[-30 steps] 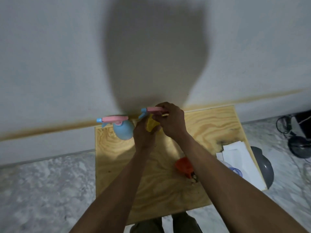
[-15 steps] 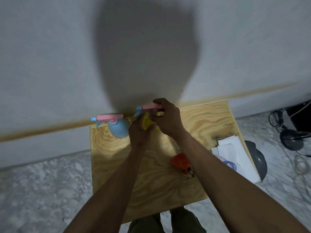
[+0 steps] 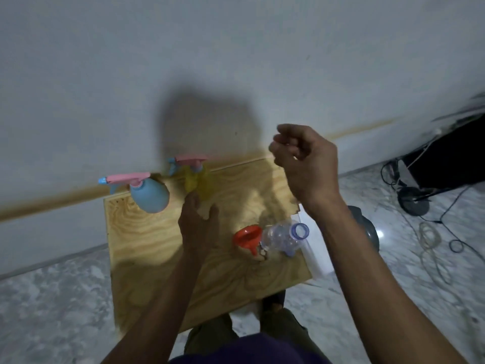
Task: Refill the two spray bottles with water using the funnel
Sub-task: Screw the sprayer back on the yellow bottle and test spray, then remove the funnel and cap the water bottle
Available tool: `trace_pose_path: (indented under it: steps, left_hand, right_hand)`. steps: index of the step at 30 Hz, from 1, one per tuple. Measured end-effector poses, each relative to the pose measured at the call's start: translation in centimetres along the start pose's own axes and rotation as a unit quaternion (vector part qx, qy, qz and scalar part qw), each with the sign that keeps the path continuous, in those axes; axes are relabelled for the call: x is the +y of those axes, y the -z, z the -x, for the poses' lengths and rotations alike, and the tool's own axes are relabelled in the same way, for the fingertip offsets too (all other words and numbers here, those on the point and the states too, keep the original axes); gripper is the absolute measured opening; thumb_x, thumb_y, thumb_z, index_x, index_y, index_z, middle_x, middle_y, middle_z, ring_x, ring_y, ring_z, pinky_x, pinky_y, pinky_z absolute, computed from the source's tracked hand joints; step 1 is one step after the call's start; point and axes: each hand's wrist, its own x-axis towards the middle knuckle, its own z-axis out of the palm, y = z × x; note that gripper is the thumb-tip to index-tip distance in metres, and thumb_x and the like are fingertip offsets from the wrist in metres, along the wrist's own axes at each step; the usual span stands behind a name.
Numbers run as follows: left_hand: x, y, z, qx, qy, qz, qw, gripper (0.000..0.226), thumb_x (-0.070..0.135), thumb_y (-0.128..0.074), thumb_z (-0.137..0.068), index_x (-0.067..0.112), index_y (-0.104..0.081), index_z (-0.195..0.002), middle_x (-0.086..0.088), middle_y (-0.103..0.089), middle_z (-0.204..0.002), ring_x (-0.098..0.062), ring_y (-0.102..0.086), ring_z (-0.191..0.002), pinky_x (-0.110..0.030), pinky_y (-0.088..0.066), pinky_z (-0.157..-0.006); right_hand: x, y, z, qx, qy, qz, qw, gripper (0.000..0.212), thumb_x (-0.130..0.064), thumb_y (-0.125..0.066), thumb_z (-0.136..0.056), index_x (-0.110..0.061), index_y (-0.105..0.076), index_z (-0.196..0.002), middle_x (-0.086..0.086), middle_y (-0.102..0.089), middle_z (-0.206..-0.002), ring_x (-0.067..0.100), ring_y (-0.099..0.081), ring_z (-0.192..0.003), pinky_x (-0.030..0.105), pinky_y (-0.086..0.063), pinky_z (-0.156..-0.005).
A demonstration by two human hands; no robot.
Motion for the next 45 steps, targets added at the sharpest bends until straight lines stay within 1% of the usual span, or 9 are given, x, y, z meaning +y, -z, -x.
trace_pose_path:
  steps: [6,11,17,22,26,31,34,39,45]
  left_hand:
    - [2.4,-3.8,8.8,-0.147,-0.084,0.047,0.985,0.058,0.003,-0.067,-0.088,0.019,-0.051,-0.142,0.01,-0.056,-0.137,0.019,-0.06,-0.1,-0.008,-0.051,-0.081]
    - [2.6,-7.0,12.6,-0.176,-0.097,0.008,0.98,0.083,0.023,-0.084,-0.077,0.023,-0.042,-0.148,0.018,-0.051,-0.135,0.011,-0.05,-0.12,0.001,-0.036,-0.093]
    - [3.1,-9.4,14.3,-0.079,-0.109,0.072,0.988,0.067,0.038,-0.08,-0.079,0.023,-0.054,-0.139,0.006,-0.063,-0.133,-0.014,-0.062,-0.121,-0.044,-0.055,-0.098]
    - [3.3,-10.5,15.3,-0.04,-0.08,0.09,0.992,0.066,0.03,-0.081,-0.082,0.018,-0.053,-0.141,0.005,-0.063,-0.134,-0.012,-0.062,-0.123,-0.041,-0.053,-0.102]
    - [3.7,-10.9,15.7,-0.028,-0.071,0.097,0.992,0.069,0.034,-0.078,-0.081,0.018,-0.051,-0.143,0.012,-0.062,-0.132,-0.003,-0.061,-0.121,-0.028,-0.052,-0.1]
    - [4.1,-11.0,16.1,-0.009,-0.082,0.089,0.993,0.059,0.025,-0.079,-0.085,0.022,-0.051,-0.137,0.019,-0.061,-0.126,-0.003,-0.062,-0.116,-0.027,-0.055,-0.094]
    - [4.2,-11.3,16.5,0.004,-0.097,0.091,0.991,0.049,0.02,-0.077,-0.087,0.022,-0.054,-0.131,0.017,-0.065,-0.12,-0.009,-0.067,-0.109,-0.039,-0.058,-0.089]
    - [3.8,-11.7,17.0,0.032,-0.104,0.107,0.988,0.049,0.028,-0.073,-0.09,0.025,-0.054,-0.135,0.005,-0.068,-0.125,-0.014,-0.068,-0.109,-0.042,-0.058,-0.091]
    - [3.7,-11.9,17.3,0.045,-0.092,0.128,0.986,0.059,0.045,-0.068,-0.083,0.033,-0.051,-0.138,0.004,-0.064,-0.132,-0.003,-0.063,-0.116,-0.034,-0.057,-0.093]
  right_hand:
    - [9.9,10.0,2.0,0.101,-0.096,0.1,0.985,0.019,-0.009,-0.065,-0.091,-0.027,-0.069,-0.092,-0.003,-0.065,-0.074,0.03,-0.069,-0.077,0.05,-0.059,-0.078]
    - [18.8,10.2,7.2,-0.119,-0.147,0.248,0.95,0.016,-0.015,-0.07,-0.09,-0.015,-0.074,-0.105,0.005,-0.074,-0.09,0.021,-0.069,-0.086,0.024,-0.045,-0.074]
    - [24.7,9.5,9.2,-0.267,-0.05,0.459,0.846,0.027,-0.038,-0.059,-0.093,-0.028,-0.068,-0.116,-0.002,-0.068,-0.12,0.024,-0.053,-0.113,0.04,-0.039,-0.093]
    - [26.8,9.0,9.4,-0.256,0.042,0.509,0.821,0.025,-0.042,-0.071,-0.083,-0.023,-0.074,-0.099,-0.002,-0.073,-0.099,0.026,-0.056,-0.098,0.04,-0.037,-0.079]
    - [26.7,9.3,9.3,-0.248,0.077,0.5,0.826,0.024,-0.04,-0.069,-0.083,-0.02,-0.072,-0.097,0.001,-0.073,-0.094,0.026,-0.058,-0.097,0.04,-0.04,-0.079]
    - [21.5,11.6,7.7,-0.15,-0.03,0.22,0.963,0.025,-0.031,-0.072,-0.088,-0.019,-0.07,-0.11,-0.002,-0.068,-0.101,0.021,-0.061,-0.098,0.031,-0.046,-0.082]
    - [16.1,13.0,6.1,-0.114,0.025,0.076,0.99,0.026,-0.024,-0.074,-0.089,-0.017,-0.069,-0.114,-0.006,-0.066,-0.104,0.006,-0.063,-0.091,0.02,-0.052,-0.076]
    - [10.9,13.1,4.4,-0.242,0.178,0.063,0.952,0.034,-0.015,-0.071,-0.09,-0.015,-0.067,-0.124,-0.001,-0.061,-0.113,-0.005,-0.059,-0.093,0.009,-0.05,-0.073]
    - [11.8,11.9,4.0,-0.349,0.245,0.172,0.888,0.038,-0.011,-0.065,-0.093,-0.008,-0.063,-0.13,0.008,-0.058,-0.117,0.018,-0.058,-0.104,0.031,-0.049,-0.089]
